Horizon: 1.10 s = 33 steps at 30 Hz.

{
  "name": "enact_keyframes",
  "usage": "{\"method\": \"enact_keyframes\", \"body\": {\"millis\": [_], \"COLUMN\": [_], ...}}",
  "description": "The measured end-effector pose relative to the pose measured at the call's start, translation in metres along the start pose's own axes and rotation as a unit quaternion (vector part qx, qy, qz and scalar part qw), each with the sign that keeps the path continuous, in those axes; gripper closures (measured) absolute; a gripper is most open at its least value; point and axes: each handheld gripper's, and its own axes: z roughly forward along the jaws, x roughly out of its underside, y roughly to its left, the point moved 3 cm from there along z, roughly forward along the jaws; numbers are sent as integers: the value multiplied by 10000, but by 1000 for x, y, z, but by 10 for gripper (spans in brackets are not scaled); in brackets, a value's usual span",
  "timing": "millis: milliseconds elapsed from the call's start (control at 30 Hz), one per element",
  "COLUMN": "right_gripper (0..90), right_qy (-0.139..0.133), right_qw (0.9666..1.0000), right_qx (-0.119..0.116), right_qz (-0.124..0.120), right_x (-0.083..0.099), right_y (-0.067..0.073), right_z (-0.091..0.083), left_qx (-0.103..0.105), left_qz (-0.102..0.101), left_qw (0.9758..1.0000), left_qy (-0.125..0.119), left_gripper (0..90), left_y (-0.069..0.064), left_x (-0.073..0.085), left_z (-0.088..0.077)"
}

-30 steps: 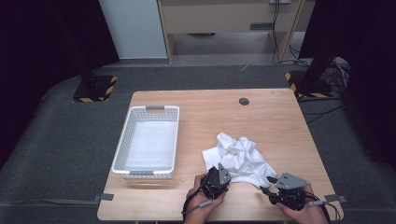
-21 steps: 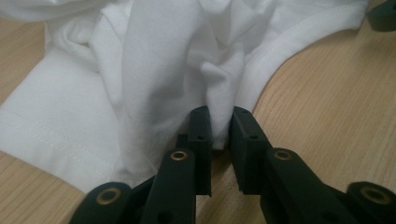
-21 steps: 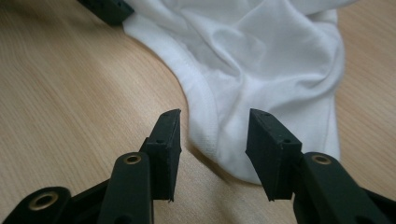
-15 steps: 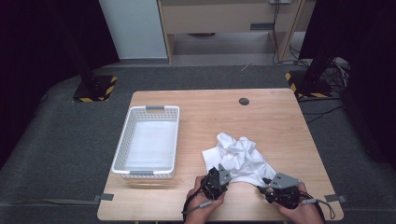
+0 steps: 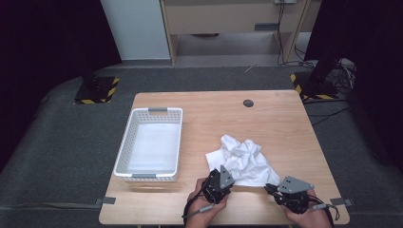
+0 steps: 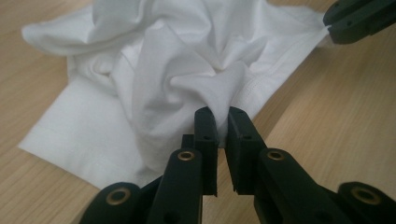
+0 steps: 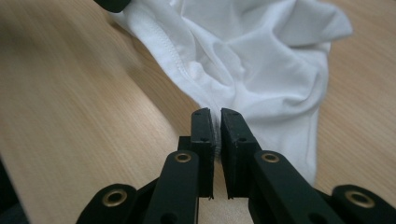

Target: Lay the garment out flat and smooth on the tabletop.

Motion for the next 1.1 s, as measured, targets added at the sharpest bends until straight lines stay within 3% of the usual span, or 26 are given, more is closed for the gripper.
{"method": "enact_keyframes", "body": {"millis": [200, 367, 433, 500, 567, 733, 833, 933, 1100], "right_gripper": [846, 846, 846, 847, 847, 846, 845, 839, 812], "right_qy": [-267, -372, -350, -321, -247, -25, 169, 301, 390], "right_qw": [9995, 9991, 9992, 9993, 9995, 9994, 9988, 9980, 9973], "right_qx": [-173, -225, -188, -160, -126, 65, 126, 149, 137], "right_qz": [75, 7, -11, 48, 116, 344, 442, 528, 600], "right_x": [-17, -41, -50, -57, -60, -59, -53, -46, -37], "right_y": [-3, -16, -25, -36, -45, -67, -73, -75, -75], "right_z": [-24, -30, -24, -17, -8, 18, 33, 48, 64], "left_qx": [2, -82, -132, -12, -42, 41, 114, 285, 360], "left_qz": [-84, -107, -129, -295, -350, -679, -770, -959, -971], "left_qw": [9992, 9990, 9994, 9995, 9993, 9965, 9935, 9896, 9872], "left_qy": [-387, -426, -279, -131, 84, 478, 829, 1030, 1217], "left_gripper": [834, 833, 831, 830, 827, 822, 811, 809, 816], "left_y": [6, 24, 36, 49, 60, 82, 87, 88, 81], "left_x": [-23, -46, -56, -64, -71, -77, -72, -63, -51], "left_z": [-32, -36, -29, -19, -5, 30, 52, 69, 83]}}
